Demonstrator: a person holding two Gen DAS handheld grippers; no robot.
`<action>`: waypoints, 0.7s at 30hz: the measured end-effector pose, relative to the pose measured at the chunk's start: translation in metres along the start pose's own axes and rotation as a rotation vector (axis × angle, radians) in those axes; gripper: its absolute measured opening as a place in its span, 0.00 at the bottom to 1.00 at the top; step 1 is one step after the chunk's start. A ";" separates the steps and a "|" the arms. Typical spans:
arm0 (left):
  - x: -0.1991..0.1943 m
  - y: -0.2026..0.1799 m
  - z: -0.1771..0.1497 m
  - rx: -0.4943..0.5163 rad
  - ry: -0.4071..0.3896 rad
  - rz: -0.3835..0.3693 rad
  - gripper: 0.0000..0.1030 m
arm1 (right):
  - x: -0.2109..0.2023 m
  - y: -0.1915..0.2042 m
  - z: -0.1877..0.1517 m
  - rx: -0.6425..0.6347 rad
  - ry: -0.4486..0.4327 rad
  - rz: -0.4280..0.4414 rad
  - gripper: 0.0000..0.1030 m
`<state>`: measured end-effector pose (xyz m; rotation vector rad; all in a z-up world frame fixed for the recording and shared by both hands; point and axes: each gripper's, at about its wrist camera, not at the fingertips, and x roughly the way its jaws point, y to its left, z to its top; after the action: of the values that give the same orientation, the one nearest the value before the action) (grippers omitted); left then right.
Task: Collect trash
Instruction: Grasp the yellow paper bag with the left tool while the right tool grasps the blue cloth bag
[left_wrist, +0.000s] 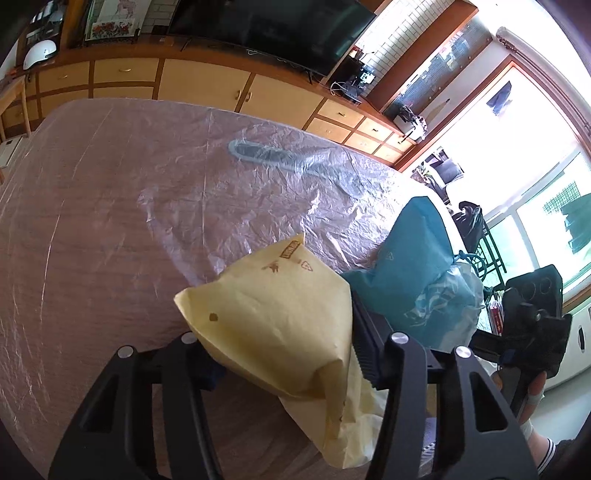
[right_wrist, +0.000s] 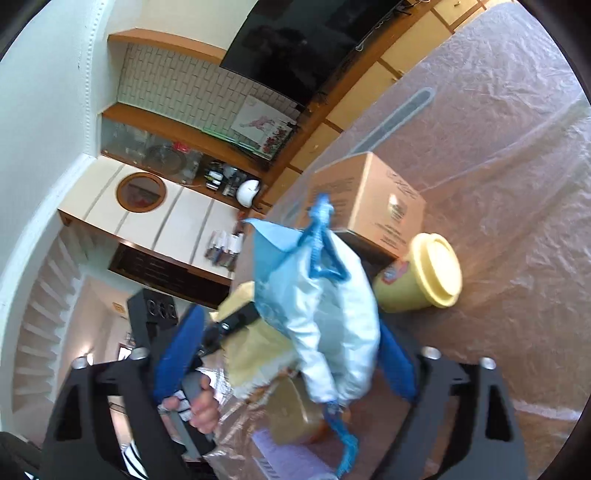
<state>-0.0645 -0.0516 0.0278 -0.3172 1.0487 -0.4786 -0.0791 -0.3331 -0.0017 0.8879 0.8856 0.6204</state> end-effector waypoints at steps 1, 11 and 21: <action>0.001 0.001 0.001 0.003 0.001 0.002 0.54 | 0.003 0.000 0.002 -0.001 0.006 0.004 0.85; 0.008 -0.004 0.005 0.031 0.003 0.012 0.54 | 0.042 0.020 0.016 -0.085 0.070 -0.176 0.90; 0.011 -0.002 0.006 0.036 0.003 0.008 0.54 | 0.049 -0.002 0.012 0.054 0.087 -0.057 0.38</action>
<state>-0.0551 -0.0592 0.0234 -0.2802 1.0426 -0.4903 -0.0441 -0.3012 -0.0185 0.8864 1.0070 0.5915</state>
